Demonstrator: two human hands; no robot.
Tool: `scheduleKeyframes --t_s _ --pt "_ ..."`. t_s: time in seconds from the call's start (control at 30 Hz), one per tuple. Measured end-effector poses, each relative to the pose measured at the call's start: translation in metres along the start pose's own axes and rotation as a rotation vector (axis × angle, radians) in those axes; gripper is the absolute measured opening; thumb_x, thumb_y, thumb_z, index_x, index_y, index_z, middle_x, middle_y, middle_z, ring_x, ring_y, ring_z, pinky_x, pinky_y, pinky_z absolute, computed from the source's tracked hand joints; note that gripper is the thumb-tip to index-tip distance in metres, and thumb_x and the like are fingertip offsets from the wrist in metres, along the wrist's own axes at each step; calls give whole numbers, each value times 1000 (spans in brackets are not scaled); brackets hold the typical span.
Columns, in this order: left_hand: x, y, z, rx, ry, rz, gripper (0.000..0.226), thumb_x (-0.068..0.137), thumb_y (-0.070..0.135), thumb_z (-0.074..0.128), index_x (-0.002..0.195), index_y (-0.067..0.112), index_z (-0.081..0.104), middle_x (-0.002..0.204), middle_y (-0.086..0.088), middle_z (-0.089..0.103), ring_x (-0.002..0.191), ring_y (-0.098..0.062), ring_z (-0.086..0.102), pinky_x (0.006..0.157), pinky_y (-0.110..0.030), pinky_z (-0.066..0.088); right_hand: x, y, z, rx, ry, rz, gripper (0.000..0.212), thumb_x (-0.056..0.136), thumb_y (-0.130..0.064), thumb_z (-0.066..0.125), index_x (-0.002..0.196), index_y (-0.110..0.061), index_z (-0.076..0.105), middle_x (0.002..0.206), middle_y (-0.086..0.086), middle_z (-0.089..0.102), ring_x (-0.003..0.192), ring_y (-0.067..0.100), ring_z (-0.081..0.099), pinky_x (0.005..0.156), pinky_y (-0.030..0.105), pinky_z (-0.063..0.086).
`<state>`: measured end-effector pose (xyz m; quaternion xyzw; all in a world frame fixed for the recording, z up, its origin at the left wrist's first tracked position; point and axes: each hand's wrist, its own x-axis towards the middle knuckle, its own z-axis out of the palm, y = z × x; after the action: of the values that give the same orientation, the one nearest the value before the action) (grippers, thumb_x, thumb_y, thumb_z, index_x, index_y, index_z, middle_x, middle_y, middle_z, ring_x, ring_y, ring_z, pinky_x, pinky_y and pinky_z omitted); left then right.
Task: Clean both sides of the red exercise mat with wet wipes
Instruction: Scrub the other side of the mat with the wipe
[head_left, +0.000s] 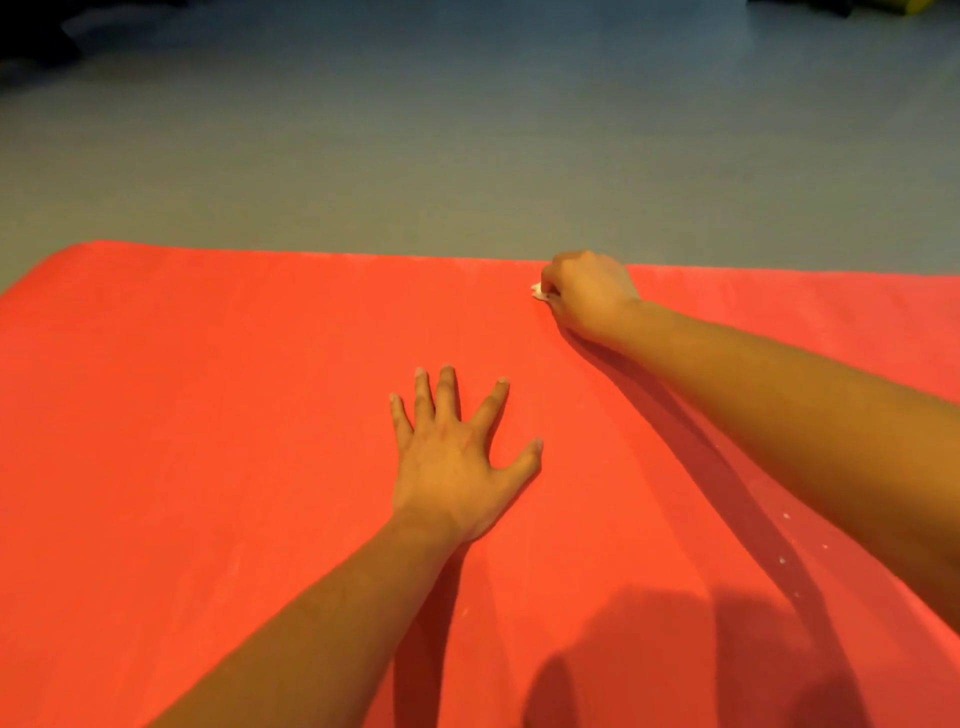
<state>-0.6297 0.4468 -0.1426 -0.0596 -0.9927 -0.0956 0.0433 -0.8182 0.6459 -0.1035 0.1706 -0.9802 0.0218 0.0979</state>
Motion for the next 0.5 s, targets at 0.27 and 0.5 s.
scheduleKeyframes --t_s 0.27,0.5 --pt "1 -1 1 -4 2 3 81 87 88 29 160 53 21 172 -15 14 160 -38 -1 125 -65 5 21 13 4 -8 28 67 26 96 -29 57 103 -9 73 105 15 66 97 40 63 69 38 43" --pt "2 -1 1 -20 1 -4 76 89 81 32 159 52 25 171 -15 17 160 -38 2 125 -65 4 -8 -2 -5 40 7 86 17 91 -20 60 99 -13 73 102 12 68 94 38 65 70 39 50"
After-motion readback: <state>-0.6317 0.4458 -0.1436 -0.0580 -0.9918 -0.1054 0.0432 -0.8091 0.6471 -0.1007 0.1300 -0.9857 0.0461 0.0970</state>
